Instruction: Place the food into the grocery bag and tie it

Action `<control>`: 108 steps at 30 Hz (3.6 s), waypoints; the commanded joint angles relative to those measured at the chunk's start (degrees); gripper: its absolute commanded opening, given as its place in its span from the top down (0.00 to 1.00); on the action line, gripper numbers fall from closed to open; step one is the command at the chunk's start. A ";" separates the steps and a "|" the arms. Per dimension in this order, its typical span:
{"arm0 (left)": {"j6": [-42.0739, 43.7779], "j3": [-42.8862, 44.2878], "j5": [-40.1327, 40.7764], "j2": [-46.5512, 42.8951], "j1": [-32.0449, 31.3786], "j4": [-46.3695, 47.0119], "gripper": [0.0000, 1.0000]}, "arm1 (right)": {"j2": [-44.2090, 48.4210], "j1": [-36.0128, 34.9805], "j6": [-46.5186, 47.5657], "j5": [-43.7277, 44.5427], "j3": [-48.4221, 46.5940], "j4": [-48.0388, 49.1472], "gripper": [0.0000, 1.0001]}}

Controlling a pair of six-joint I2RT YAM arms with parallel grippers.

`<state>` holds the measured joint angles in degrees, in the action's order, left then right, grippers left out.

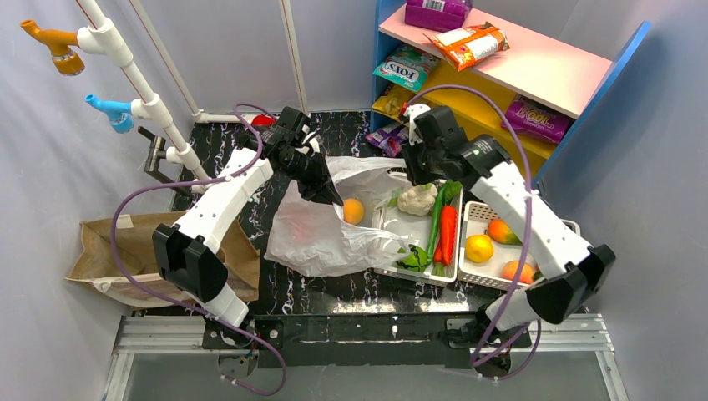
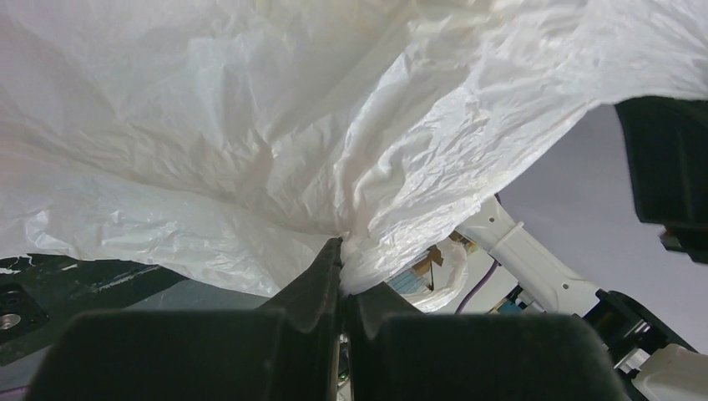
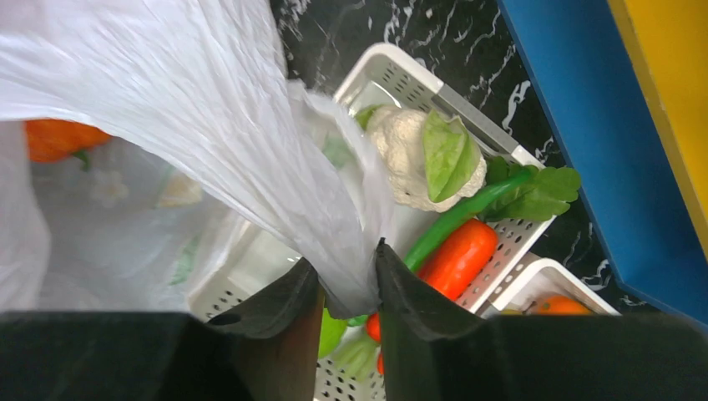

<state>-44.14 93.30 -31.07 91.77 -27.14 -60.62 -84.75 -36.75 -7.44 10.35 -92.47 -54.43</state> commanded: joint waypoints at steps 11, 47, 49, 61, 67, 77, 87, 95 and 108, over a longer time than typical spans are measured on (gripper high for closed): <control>1.48 11.96 0.58 3.56 -0.12 -5.51 1.00 | 6.72 -0.16 -1.52 -10.63 -3.98 -2.80 0.99; 12.85 19.54 1.48 -10.10 6.28 -17.14 0.21 | 2.01 -1.66 -15.42 -35.80 -16.51 -8.16 0.99; 11.67 16.43 2.90 -13.35 2.23 -14.21 0.23 | 2.17 -1.66 -15.24 -37.26 -16.24 -7.73 0.99; 7.15 1.28 12.50 -18.12 -23.80 5.06 0.23 | 3.98 -1.66 -16.15 -36.48 -12.83 -7.60 0.99; 6.78 3.07 20.60 -12.33 -30.16 6.92 0.31 | 4.85 -1.66 -16.44 -36.71 -11.00 -7.52 0.99; 4.16 0.35 34.27 -10.90 -33.60 7.46 0.29 | 4.32 -1.65 -17.18 -37.85 -12.51 -8.79 0.99; 4.69 -6.05 34.09 -11.14 -35.38 14.61 0.33 | 3.80 -1.65 -16.58 -38.47 -12.19 -8.85 0.99; 5.36 -7.39 34.78 -10.23 -37.06 16.05 0.42 | 2.94 -1.66 -16.09 -38.52 -12.66 -9.68 0.99; 7.46 -6.19 34.79 -6.93 -37.46 16.90 0.79 | 2.26 -1.64 -15.51 -37.69 -13.04 -10.85 0.99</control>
<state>-39.00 85.78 3.88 83.35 -63.94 -44.14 -82.35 -37.89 -23.24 -25.58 -103.59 -66.67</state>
